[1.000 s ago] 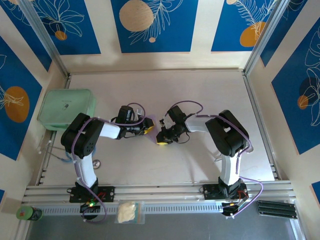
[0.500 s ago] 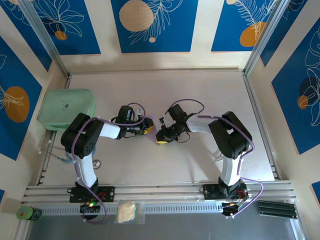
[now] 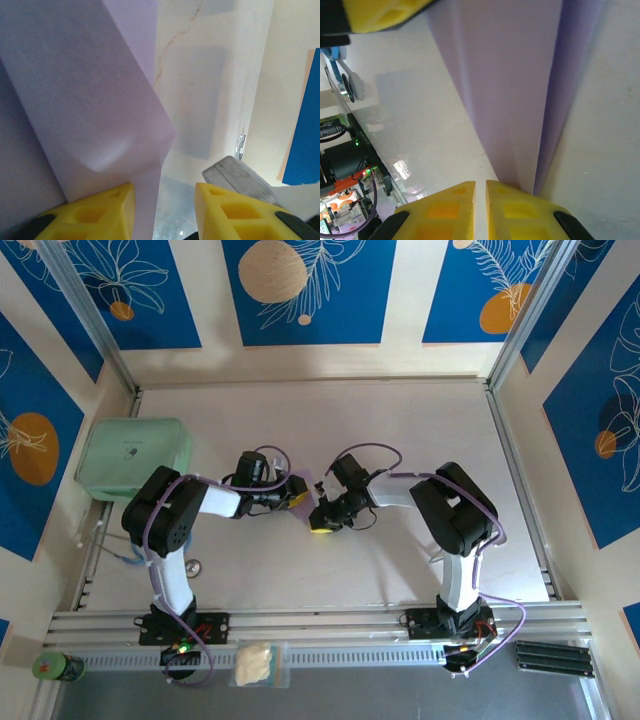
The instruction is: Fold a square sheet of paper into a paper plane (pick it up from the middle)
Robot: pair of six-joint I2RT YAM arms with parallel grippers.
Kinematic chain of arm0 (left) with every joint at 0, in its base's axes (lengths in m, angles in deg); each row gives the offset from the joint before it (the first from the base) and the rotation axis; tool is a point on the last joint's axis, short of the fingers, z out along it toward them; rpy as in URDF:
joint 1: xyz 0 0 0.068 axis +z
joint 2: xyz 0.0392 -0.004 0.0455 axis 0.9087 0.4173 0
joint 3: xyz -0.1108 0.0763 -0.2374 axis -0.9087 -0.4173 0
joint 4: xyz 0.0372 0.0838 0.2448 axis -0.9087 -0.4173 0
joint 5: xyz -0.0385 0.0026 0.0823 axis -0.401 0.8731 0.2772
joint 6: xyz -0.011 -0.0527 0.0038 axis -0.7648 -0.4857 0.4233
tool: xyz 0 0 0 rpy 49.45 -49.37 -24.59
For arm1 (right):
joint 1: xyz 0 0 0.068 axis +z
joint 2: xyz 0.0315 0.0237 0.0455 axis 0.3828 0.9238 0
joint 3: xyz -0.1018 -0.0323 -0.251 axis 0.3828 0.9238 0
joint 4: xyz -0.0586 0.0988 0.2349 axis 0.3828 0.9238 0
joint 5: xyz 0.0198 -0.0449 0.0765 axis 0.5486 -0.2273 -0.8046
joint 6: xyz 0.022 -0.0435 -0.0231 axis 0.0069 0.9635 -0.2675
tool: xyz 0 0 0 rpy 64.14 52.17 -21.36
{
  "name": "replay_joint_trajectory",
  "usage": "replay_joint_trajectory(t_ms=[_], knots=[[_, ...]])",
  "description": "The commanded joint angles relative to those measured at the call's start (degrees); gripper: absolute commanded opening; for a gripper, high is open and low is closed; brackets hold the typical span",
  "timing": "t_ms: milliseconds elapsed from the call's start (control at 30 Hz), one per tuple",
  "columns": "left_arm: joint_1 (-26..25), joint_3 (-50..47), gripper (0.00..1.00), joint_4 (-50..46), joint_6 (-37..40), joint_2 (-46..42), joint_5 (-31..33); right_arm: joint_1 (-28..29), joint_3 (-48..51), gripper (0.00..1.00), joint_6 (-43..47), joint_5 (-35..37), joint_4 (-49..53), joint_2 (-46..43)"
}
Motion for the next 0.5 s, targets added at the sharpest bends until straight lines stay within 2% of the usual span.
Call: replay_joint_trajectory(t_ms=[0,200,467], knots=[[0.08,-0.72,0.38,-6.32,0.7,3.16,2.15,0.12,0.13,0.15,1.01,-0.3,2.57,1.5],[0.08,-0.8,0.38,-6.42,0.72,3.35,2.11,-0.11,-0.51,0.14,1.17,-0.29,3.39,2.33],[0.06,-0.64,0.38,-6.78,0.91,3.08,2.19,-1.43,1.14,0.15,-0.31,-2.32,-1.15,-6.59]])
